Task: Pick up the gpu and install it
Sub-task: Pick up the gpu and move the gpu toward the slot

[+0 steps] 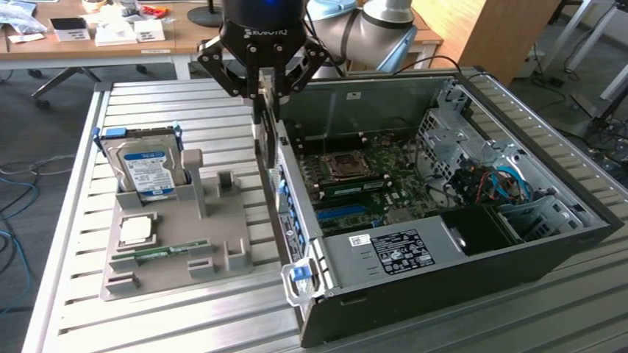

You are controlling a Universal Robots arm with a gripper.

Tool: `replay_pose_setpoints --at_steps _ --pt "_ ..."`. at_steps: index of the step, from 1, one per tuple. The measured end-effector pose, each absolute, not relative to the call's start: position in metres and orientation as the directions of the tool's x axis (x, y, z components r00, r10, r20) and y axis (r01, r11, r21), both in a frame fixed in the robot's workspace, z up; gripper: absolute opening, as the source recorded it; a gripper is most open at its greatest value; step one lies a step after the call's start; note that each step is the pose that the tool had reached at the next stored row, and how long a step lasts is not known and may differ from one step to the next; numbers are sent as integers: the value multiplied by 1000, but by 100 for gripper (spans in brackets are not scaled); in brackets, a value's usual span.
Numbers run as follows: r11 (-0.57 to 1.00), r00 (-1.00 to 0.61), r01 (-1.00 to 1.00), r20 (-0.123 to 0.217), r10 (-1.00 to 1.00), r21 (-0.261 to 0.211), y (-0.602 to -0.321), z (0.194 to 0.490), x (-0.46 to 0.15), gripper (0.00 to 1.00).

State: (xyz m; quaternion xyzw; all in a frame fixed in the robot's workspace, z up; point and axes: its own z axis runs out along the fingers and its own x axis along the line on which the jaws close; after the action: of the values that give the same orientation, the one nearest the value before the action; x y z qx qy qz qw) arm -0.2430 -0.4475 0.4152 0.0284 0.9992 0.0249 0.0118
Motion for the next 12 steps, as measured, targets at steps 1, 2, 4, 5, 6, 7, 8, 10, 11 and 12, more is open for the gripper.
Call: replay_pose_setpoints --at_steps 1,2,4,5,6,7,8,10,11,12 --pt "997 -998 56 -22 57 50 -447 415 -242 27" --pt "997 -998 56 -22 57 50 -447 415 -240 27" --pt "997 -998 56 -22 57 50 -447 415 -237 27" --pt "997 -998 56 -22 57 51 -447 415 -235 27" --pt "997 -998 56 -22 57 51 -447 415 -232 27" --pt "997 -998 56 -22 57 51 -447 415 -230 27" --pt "997 -998 56 -22 57 51 -447 415 -228 27" --pt "997 -998 56 -22 57 52 -447 415 -223 27" --pt "997 -998 56 -22 57 52 -447 415 -220 27" --pt "997 -998 56 -22 57 52 -447 415 -218 27"
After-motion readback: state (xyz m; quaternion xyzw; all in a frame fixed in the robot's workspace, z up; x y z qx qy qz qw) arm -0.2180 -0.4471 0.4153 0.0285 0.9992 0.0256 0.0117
